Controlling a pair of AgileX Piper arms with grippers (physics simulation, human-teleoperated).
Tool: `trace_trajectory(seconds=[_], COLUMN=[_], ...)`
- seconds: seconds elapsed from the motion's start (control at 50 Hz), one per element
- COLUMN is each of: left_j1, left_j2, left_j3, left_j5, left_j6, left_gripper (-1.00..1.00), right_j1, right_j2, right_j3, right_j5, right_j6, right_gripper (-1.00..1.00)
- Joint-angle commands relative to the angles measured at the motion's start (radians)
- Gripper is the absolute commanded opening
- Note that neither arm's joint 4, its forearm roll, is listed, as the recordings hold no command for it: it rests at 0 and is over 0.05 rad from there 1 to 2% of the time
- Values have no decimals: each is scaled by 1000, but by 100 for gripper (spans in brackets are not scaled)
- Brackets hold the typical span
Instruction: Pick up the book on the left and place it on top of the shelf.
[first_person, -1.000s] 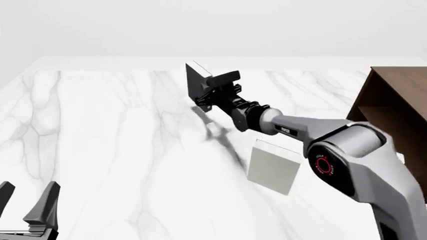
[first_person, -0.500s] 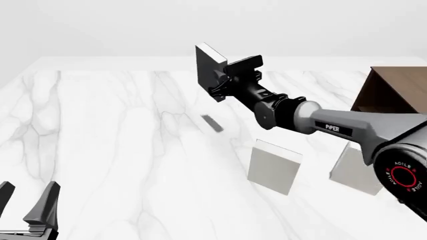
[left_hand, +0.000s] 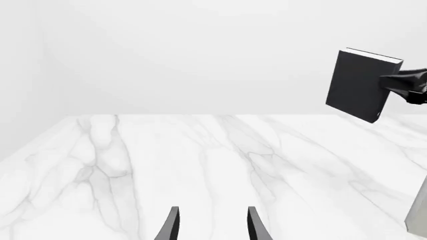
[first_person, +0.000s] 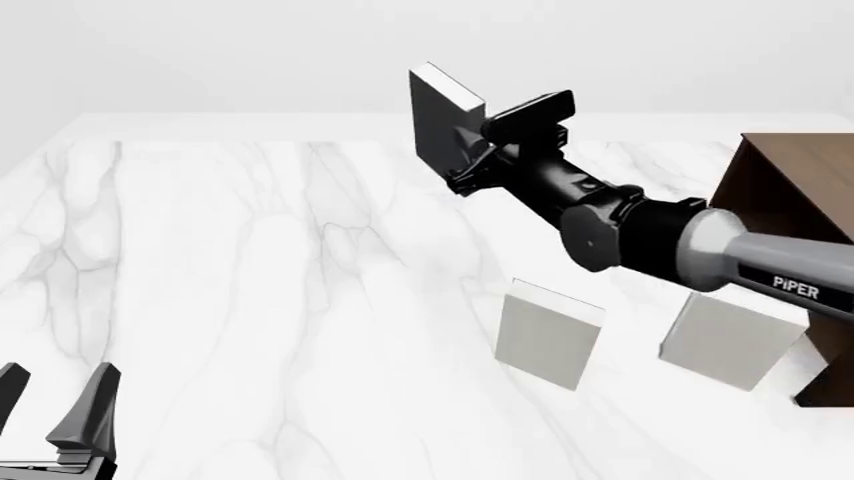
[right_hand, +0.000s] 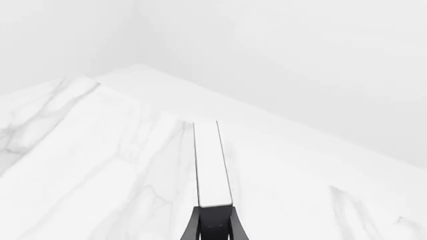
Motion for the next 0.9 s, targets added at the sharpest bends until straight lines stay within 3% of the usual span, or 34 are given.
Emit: trace_trajectory(seconds=[0.02,0.34,0.9], left_j1=[0,0,0], left_j2=[0,0,0], left_j3=[0,0,0], left_j5=[0,0,0], left_j6=[0,0,0], left_gripper=[100,100,100], right_j1=[-13,-60,-217], right_j2=[-129,-244,-448], right_j3=[60,138,266], right_j5=[39,58,124], right_j6=[-33,-63,-169], right_gripper=[-100,-100,-100])
